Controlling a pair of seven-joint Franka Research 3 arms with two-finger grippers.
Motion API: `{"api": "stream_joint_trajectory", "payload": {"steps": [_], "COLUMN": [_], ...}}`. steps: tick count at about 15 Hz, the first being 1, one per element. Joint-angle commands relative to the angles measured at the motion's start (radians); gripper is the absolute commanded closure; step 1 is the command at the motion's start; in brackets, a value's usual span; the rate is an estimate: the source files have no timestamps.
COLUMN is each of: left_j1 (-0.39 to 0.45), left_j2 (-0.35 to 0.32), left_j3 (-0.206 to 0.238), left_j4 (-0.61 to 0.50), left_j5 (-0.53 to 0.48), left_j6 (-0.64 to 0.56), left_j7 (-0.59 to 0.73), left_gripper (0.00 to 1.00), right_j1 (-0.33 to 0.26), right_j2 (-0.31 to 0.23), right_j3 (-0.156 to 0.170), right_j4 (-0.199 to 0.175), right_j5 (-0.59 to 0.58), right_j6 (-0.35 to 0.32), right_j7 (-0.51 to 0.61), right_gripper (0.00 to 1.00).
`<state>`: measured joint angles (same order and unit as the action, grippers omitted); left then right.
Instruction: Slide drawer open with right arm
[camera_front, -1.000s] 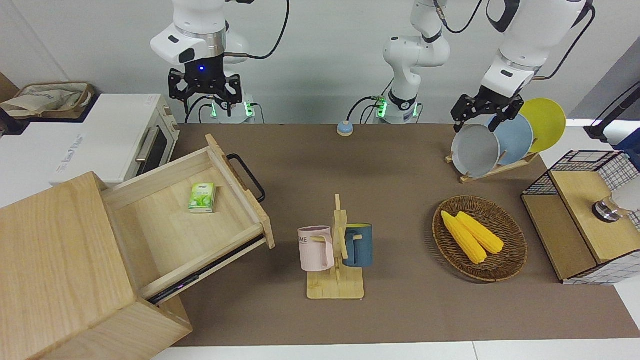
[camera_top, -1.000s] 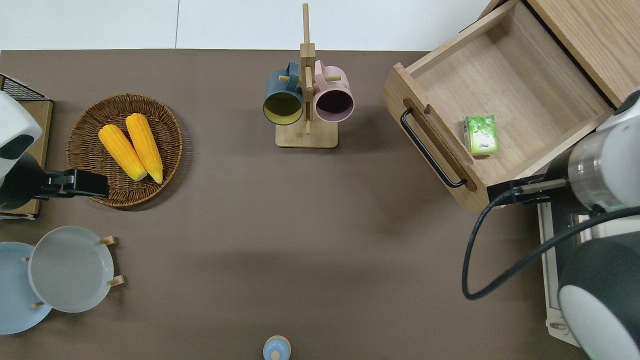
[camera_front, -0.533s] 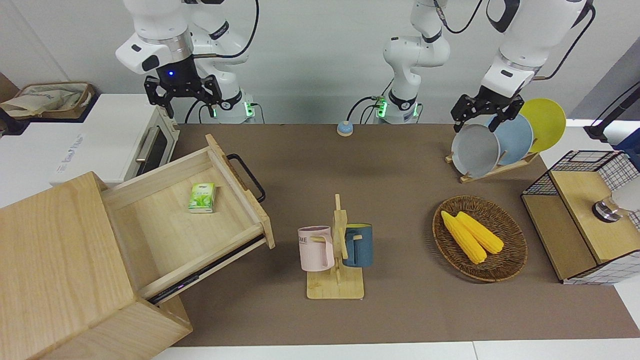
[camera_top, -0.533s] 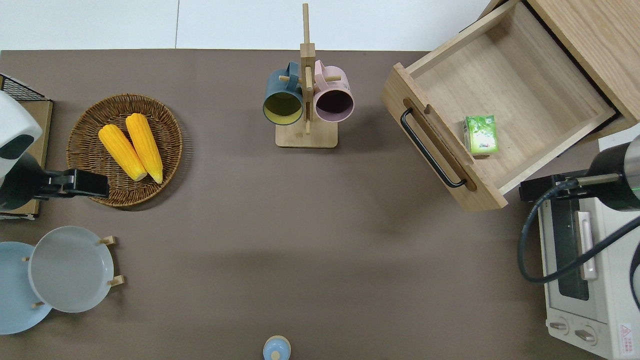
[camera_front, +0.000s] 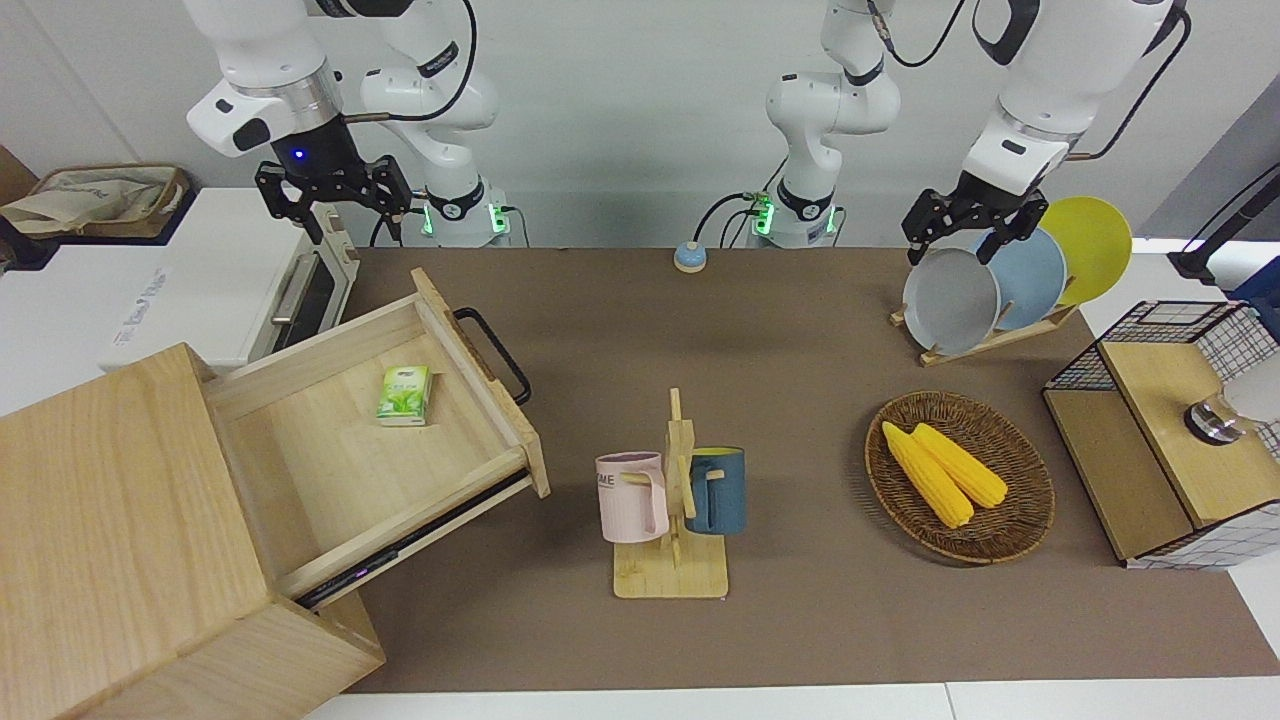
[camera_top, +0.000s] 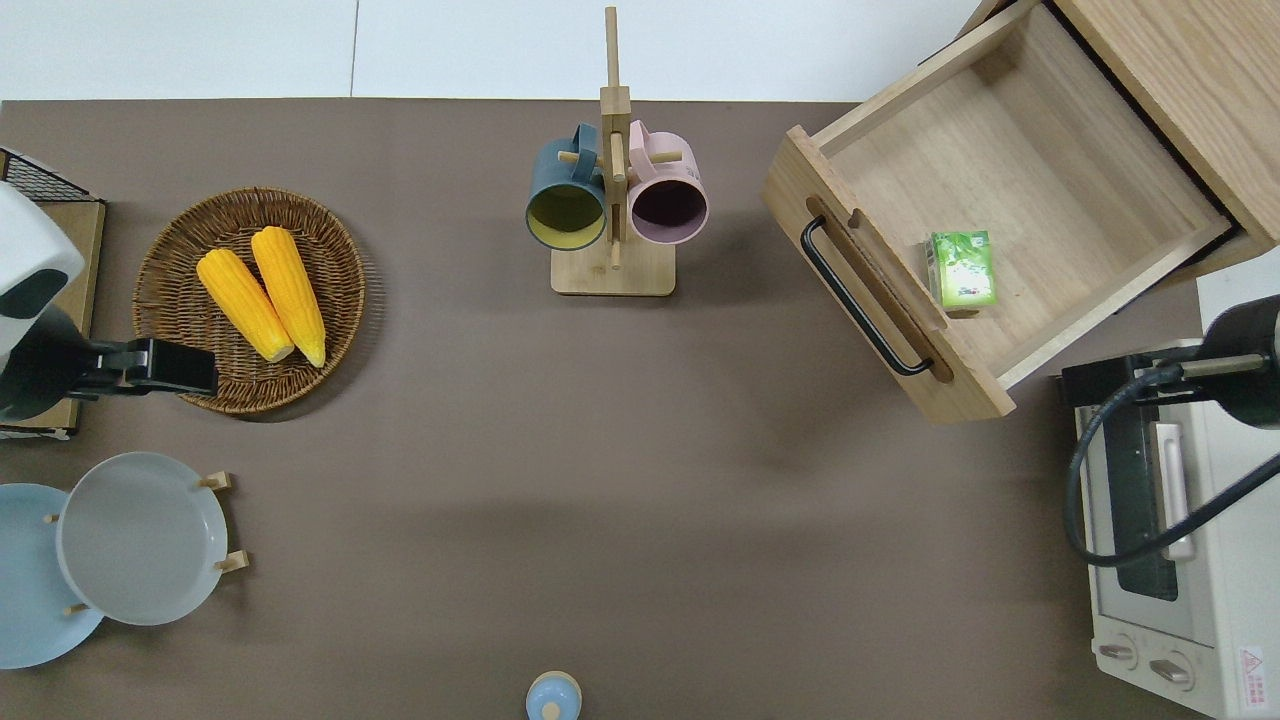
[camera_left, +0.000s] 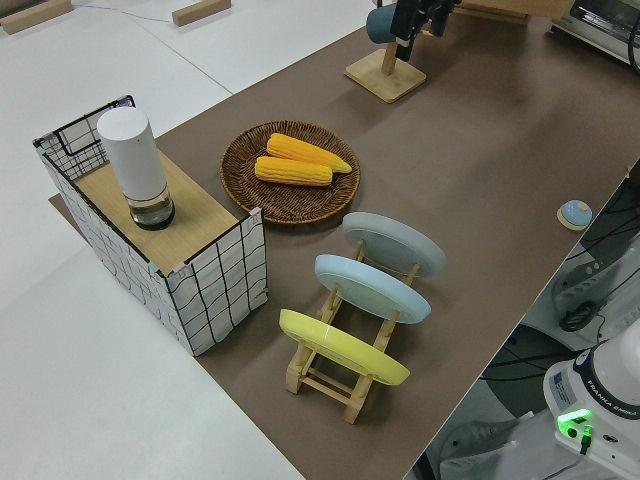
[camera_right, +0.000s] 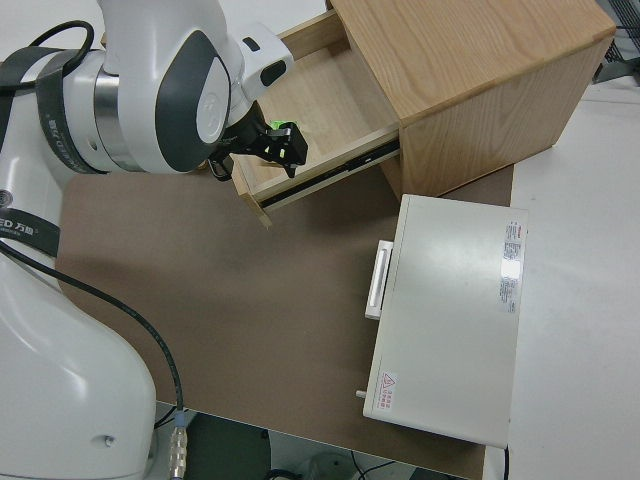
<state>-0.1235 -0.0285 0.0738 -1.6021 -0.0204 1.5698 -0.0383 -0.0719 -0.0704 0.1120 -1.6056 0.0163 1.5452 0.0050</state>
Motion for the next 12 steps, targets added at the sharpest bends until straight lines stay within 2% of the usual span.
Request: {"api": "stream_joint_trajectory", "payload": {"steps": [1,12], "left_j1": [-0.002,-0.002], "left_j2": [-0.008,-0.008], "left_j3": [0.003,0.003], "left_j4": [0.002,0.002], "left_j5": [0.013,0.013], "left_j6": [-0.014,-0.013], "left_j7": [0.001,0.001], "left_gripper": [0.0,0.0], "right_j1": [0.029,0.029], "right_j2": [-0.017,0.0], "right_j3": [-0.032,-0.022], "right_j4": [-0.033,-0.023], "right_j5": [0.017,-0.032], "right_j6": [0.029,0.03], "right_j7": [-0.022,-0.023], "right_gripper": [0.013,0.011]}}
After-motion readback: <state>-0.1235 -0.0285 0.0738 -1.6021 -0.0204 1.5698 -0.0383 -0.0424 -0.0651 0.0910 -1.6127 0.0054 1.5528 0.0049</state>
